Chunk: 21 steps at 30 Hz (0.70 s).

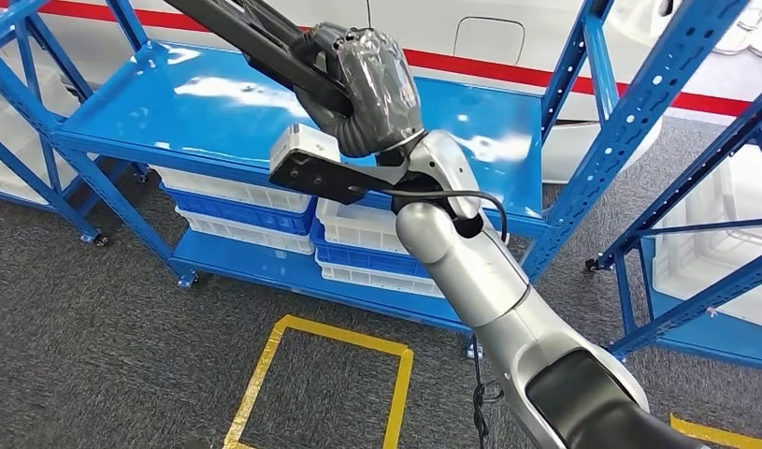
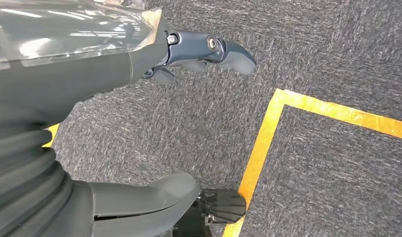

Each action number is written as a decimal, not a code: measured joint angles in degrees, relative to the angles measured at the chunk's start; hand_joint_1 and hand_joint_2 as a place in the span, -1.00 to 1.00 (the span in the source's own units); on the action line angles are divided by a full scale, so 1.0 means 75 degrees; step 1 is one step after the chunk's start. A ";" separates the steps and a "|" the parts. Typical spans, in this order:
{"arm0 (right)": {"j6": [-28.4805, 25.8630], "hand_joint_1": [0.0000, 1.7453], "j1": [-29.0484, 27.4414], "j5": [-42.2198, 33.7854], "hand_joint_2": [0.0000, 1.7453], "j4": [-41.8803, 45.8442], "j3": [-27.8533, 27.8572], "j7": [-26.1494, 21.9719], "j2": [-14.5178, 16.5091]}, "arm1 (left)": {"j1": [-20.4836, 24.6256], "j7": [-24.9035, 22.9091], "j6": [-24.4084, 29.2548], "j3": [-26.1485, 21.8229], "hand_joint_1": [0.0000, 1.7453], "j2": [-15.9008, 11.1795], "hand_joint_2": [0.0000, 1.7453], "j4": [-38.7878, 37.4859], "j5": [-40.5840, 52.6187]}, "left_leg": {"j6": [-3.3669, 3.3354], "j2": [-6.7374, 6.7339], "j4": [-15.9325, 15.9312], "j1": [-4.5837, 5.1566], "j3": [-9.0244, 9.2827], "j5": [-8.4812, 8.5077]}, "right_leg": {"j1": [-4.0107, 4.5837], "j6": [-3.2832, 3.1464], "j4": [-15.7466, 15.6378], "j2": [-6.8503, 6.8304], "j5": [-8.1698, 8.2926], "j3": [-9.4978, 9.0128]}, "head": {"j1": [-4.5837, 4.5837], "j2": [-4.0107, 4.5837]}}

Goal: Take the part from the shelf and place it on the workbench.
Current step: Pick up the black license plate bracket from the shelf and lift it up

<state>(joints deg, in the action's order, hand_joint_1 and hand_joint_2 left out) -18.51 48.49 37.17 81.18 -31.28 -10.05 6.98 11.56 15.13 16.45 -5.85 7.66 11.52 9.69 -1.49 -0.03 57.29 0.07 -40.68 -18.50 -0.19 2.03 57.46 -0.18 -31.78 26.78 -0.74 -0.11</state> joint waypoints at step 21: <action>-0.0233 1.00 -0.0139 -0.0201 1.00 -0.0334 0.0233 -0.0325 -0.0074 | 0.0031 -0.0006 0.0019 -0.0094 -1.00 -0.0064 1.00 0.0015 0.0054 | -0.0140 0.0006 0.0048 -0.0093 0.1022 -0.1030 | -0.0088 -0.0012 0.0925 -0.0032 0.0615 0.1722 | -0.0032 0.0000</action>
<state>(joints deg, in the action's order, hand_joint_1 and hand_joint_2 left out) -20.26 47.44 35.67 78.67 -29.53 -12.49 6.43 11.80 15.08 16.59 -6.56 7.18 11.63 10.10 -2.54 0.01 57.65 -0.62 -33.01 -26.23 -0.85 1.94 64.39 -0.42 -27.16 39.70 -0.98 -0.11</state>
